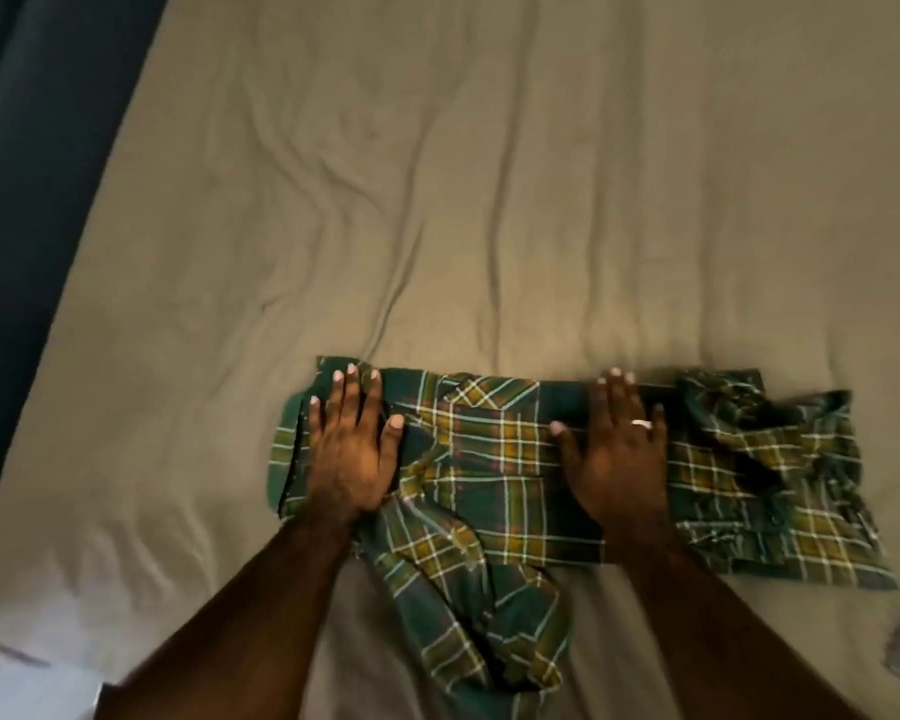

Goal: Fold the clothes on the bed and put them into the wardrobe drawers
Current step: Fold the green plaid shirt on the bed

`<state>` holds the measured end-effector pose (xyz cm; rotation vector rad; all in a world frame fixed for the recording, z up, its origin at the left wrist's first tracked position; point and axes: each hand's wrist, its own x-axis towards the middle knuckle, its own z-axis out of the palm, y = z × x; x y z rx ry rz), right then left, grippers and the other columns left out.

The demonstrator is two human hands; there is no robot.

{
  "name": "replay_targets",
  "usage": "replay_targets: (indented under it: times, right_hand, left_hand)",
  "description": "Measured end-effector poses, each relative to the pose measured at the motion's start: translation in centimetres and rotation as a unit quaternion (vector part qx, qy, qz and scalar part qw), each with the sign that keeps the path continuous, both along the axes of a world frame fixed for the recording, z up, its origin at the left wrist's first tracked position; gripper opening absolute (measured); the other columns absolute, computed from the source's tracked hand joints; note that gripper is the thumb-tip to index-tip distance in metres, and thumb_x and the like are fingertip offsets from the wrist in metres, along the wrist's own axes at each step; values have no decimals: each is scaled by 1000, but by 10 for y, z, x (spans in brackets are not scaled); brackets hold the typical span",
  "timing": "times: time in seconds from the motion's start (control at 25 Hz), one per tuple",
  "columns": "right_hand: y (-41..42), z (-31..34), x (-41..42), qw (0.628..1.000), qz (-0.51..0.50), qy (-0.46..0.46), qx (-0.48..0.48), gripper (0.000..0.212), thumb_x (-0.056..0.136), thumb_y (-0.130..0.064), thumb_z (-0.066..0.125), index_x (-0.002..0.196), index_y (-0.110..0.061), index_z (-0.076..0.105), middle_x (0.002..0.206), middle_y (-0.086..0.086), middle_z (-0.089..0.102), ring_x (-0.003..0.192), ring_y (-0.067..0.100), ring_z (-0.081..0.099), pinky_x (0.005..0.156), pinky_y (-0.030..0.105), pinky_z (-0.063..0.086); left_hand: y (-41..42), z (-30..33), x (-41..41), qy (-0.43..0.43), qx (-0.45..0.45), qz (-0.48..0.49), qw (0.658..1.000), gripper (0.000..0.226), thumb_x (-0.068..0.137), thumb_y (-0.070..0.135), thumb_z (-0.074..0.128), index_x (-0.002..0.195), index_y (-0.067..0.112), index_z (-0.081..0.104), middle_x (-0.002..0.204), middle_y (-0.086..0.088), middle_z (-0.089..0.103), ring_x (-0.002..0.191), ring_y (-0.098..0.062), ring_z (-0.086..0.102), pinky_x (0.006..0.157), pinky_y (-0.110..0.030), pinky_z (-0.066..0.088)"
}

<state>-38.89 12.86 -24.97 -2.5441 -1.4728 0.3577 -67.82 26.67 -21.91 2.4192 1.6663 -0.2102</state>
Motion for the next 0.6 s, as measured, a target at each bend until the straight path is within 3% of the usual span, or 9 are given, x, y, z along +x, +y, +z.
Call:
replay_targets:
  times: [0.12, 0.2, 0.24, 0.32, 0.36, 0.44, 0.52, 0.6]
  right_hand:
    - [24, 17, 3, 987, -158, -25, 16, 70, 101, -45, 46, 153, 2, 41, 160, 26, 39, 145, 44, 40, 116, 63, 33]
    - [34, 31, -36, 993, -71, -1, 93, 51, 103, -42, 47, 136, -5, 59, 133, 20, 63, 121, 41, 59, 103, 52, 46]
    - [31, 46, -55, 993, -4, 73, 96, 45, 104, -49, 47, 123, -13, 67, 113, 11, 70, 103, 32, 66, 91, 46, 53]
    - [28, 71, -94, 972, 77, 223, -4, 46, 97, -69, 51, 104, -27, 68, 89, -6, 70, 80, 15, 65, 73, 34, 55]
    - [28, 80, -112, 959, 100, 257, -70, 48, 92, -74, 56, 106, -30, 68, 92, -9, 71, 82, 12, 66, 74, 32, 56]
    - [29, 81, -132, 947, 144, 234, -167, 47, 88, -64, 67, 121, -31, 71, 114, -7, 75, 100, 16, 69, 88, 31, 56]
    - [30, 82, -132, 933, 130, 257, -217, 33, 91, -45, 73, 118, -26, 76, 113, -2, 77, 100, 19, 72, 89, 31, 57]
    - [25, 85, -134, 900, 37, 388, -195, 22, 92, -36, 77, 109, -22, 81, 98, -3, 81, 87, 15, 76, 85, 36, 63]
  left_hand:
    - [22, 1, -23, 59, 20, 25, 998, 73, 108, 53, 21, 165, 8, 23, 174, -17, 15, 162, -31, 9, 130, -58, 5]
    - [17, 5, -37, 3, 60, 42, 997, 63, 105, 43, 42, 157, 8, 40, 166, -20, 33, 156, -37, 26, 127, -57, 18]
    - [7, 7, -34, -30, 80, 36, 996, 54, 102, 39, 49, 147, 9, 51, 155, -21, 46, 145, -39, 40, 120, -55, 31]
    - [-18, 11, -33, -93, 93, 60, 990, 37, 100, 37, 51, 124, 11, 62, 121, -16, 63, 112, -35, 58, 94, -46, 49]
    - [-28, 15, -35, -122, 79, 87, 985, 31, 101, 39, 50, 113, 14, 63, 106, -11, 66, 97, -30, 61, 82, -41, 52]
    - [-49, 24, -40, -150, 31, 158, 975, 29, 103, 45, 47, 96, 22, 62, 83, 0, 65, 76, -24, 62, 65, -35, 54]
    - [-71, 29, -42, -121, -37, 235, 964, 46, 105, 58, 39, 88, 23, 63, 74, 3, 62, 70, -22, 62, 64, -35, 56]
    - [-97, 33, -48, -87, -110, 302, 943, 65, 100, 74, 33, 89, 22, 69, 77, 3, 63, 74, -21, 60, 70, -33, 52]
